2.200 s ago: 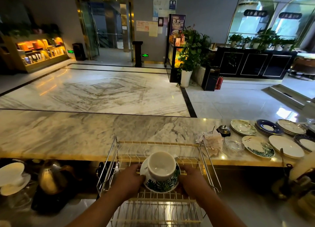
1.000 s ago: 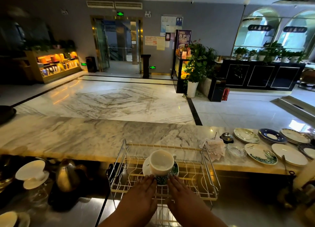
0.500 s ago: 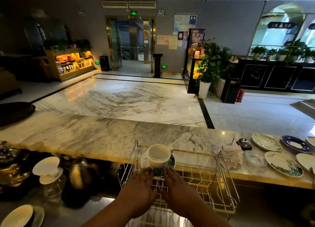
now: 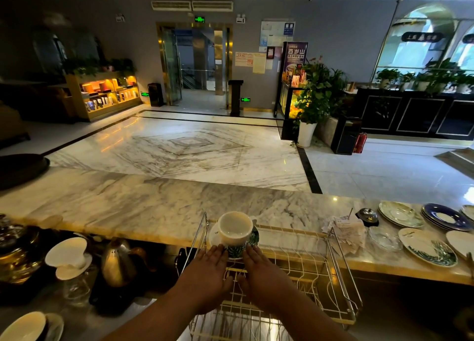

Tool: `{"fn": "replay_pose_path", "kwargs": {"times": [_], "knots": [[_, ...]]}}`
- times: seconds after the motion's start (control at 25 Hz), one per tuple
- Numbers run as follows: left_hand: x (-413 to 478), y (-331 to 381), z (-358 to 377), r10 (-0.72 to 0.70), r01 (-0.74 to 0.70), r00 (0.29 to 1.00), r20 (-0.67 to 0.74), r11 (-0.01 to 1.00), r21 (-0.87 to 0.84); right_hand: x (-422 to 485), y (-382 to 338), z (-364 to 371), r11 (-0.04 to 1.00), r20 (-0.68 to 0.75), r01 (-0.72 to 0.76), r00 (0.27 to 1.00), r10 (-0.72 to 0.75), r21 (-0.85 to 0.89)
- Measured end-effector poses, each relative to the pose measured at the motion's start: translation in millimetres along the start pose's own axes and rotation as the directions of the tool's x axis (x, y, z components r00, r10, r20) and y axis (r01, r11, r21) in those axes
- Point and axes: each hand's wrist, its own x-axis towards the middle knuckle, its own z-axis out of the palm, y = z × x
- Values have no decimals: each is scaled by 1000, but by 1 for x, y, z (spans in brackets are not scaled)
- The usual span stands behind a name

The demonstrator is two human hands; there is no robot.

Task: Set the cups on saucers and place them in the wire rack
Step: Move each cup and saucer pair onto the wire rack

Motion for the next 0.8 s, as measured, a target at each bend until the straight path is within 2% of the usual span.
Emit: {"fn": "replay_pose_path", "kwargs": {"times": [0.28,0.48,0.68,0.8], "knots": [[-3,0,-9,11,-12,1000,-18,1000,-19,-5,1,-7,1000,9,-7,1000,7,-20],[-30,6,-18,4,-10,993,-117,999,-51,-37,-2,-21,999,0,-31,1000,31,-6],[-71,7,-23,47,-67,964,-261,995,-71,-83,-22,-29,999,-83,39,996,-38,1],[-98,0,-21,12,-41,961,-276,994,-100,-96,-47,-31,991,-134,134,982,-133,2]]}}
